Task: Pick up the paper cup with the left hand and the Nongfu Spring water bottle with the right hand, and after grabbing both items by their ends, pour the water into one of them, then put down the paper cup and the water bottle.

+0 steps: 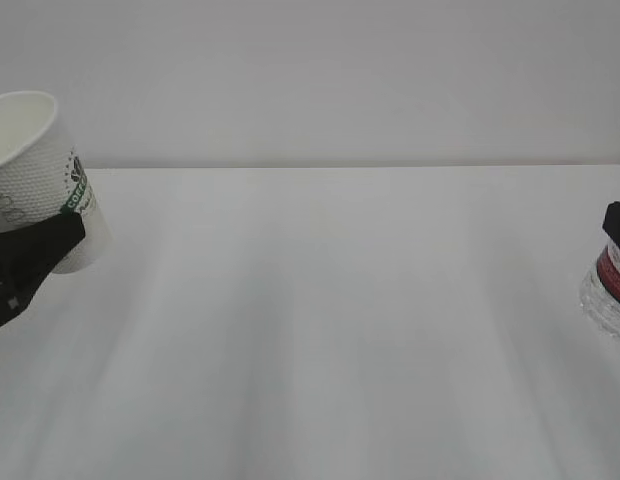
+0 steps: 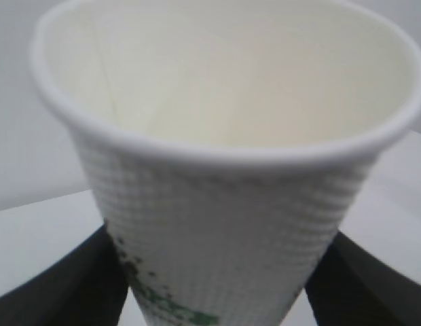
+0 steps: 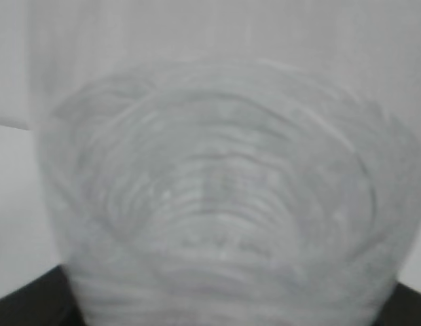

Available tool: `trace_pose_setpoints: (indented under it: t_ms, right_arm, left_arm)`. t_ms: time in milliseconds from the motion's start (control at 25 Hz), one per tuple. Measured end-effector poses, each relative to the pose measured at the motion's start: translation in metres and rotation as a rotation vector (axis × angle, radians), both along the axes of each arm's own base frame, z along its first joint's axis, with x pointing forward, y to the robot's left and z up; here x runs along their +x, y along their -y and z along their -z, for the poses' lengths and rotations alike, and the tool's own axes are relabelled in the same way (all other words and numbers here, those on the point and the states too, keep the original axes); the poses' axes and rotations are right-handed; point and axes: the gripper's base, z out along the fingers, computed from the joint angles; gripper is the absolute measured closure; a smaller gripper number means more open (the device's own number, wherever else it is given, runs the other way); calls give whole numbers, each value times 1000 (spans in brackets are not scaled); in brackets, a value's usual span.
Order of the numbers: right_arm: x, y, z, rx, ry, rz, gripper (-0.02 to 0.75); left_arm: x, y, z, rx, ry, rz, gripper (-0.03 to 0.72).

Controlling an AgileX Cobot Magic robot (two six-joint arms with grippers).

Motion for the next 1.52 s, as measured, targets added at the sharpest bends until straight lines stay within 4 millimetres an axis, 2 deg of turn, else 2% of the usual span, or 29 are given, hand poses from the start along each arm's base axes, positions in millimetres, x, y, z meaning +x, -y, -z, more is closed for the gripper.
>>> trace_pose_setpoints:
  t_ms: [560,960,1520]
  right_arm:
    - [-2,-2,0,-7,-11,-21,256]
    - [-2,-3,1,-12,-17,-42,256]
    - [-3,-3,5,-7,-59,-35,256]
  left_arm:
    - [-11,16,4,9,-41,213,139]
    - [-17,21,4,6,-51,294,139]
    - [-29,50,9,63,-92,446,139]
